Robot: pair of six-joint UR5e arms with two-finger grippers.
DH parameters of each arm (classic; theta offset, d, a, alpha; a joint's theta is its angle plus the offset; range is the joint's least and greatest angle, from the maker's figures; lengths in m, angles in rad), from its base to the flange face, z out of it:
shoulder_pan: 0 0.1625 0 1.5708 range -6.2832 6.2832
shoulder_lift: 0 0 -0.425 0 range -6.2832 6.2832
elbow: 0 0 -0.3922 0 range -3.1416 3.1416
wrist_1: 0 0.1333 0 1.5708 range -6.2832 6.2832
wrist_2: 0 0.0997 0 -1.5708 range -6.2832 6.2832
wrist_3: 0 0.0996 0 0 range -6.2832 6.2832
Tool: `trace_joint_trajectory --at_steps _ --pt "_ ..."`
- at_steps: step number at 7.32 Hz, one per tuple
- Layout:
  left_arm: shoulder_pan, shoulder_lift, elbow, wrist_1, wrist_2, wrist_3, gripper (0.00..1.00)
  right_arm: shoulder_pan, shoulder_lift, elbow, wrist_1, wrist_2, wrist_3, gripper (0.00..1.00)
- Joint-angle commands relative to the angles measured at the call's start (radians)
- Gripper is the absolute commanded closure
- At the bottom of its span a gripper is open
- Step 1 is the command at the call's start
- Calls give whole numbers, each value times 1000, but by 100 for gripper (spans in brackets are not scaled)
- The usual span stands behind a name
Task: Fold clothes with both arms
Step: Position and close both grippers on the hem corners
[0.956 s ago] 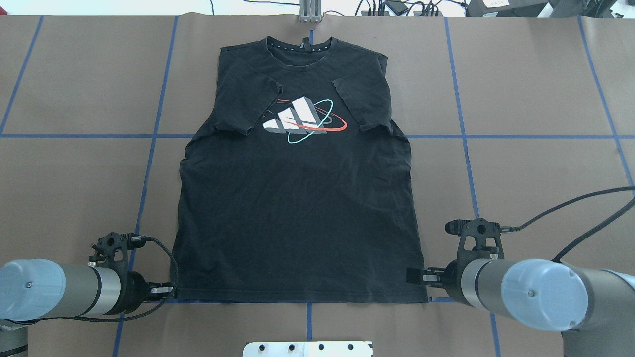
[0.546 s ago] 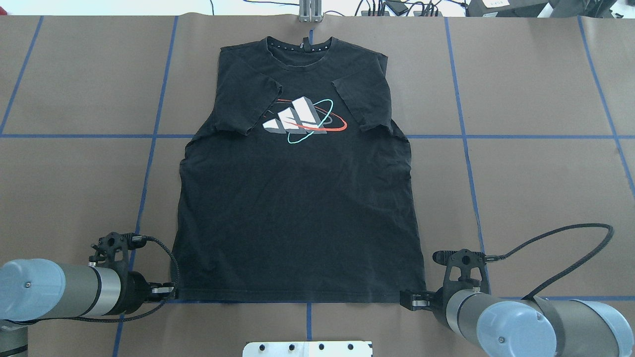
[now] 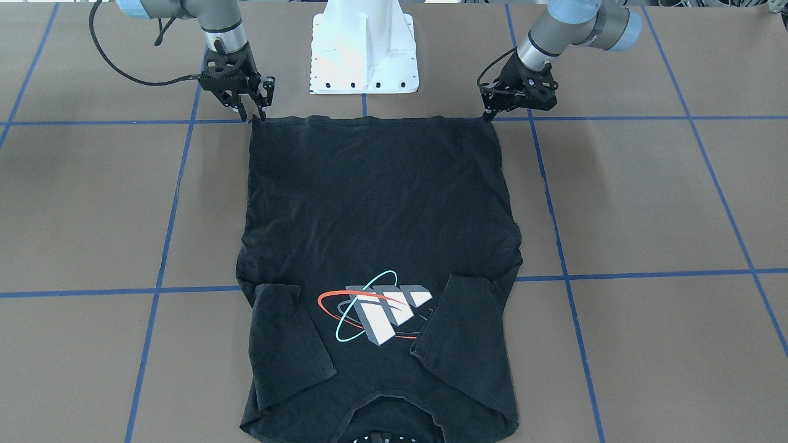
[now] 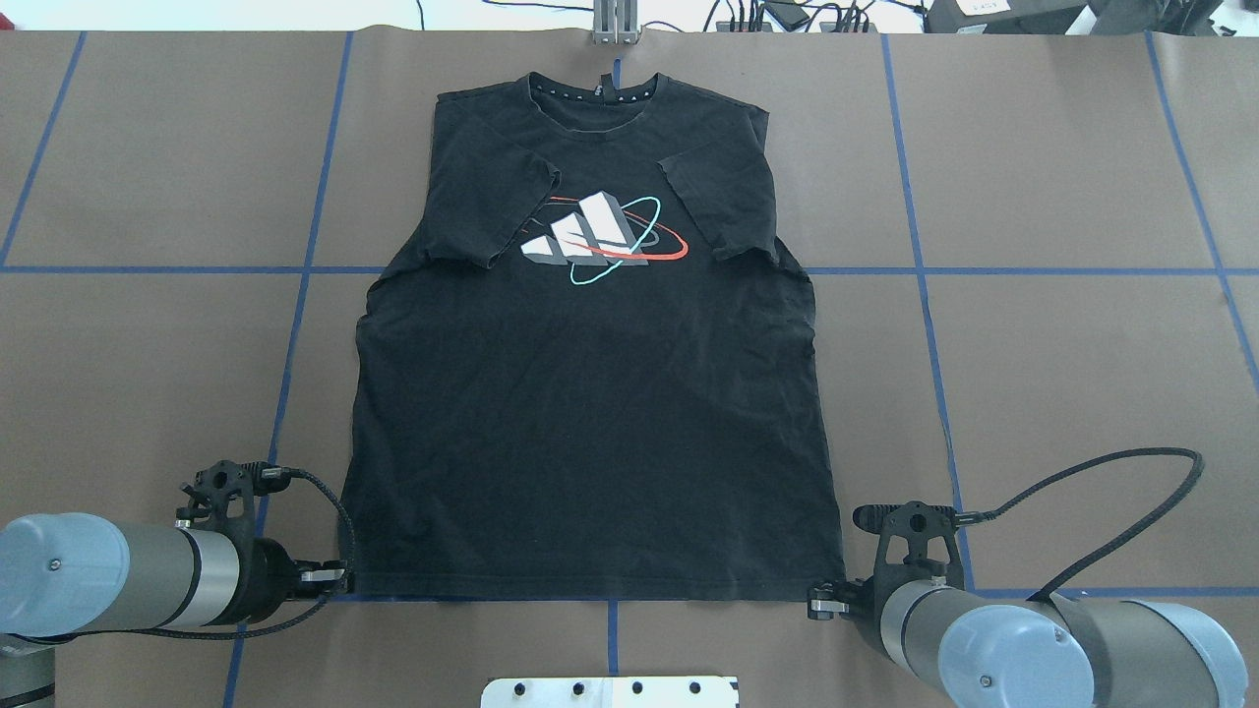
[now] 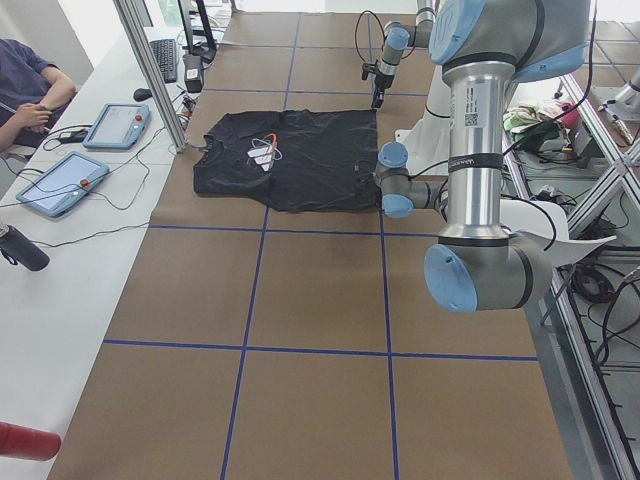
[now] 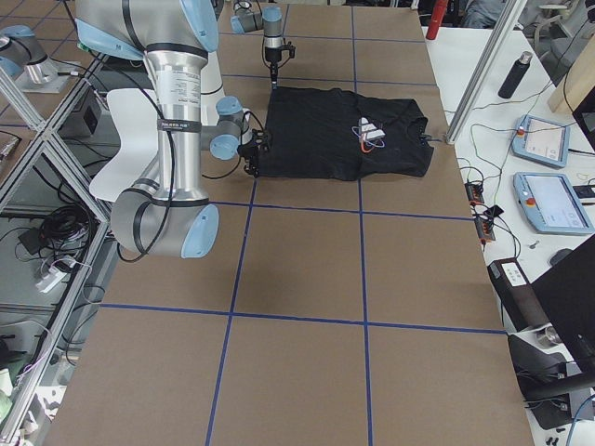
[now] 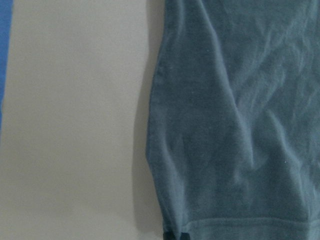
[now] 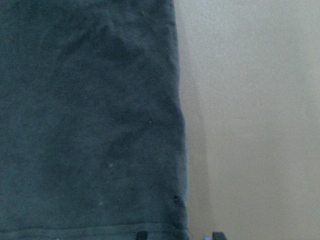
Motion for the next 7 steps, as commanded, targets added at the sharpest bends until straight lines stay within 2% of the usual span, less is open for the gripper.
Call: trace_joint_trajectory --at_steps 1,5,6,7 --pt "0 -1 0 0 0 0 100 -1 -1 -1 0 3 -5 64" --pt "0 -1 -2 -1 0 0 100 -1 -3 -2 -8 3 -13 64" --pt "0 -1 -5 -1 0 0 100 -3 -3 -2 -9 3 -13 71" --pt "0 -1 -5 0 0 0 100 -6 -3 -4 -9 3 -13 72"
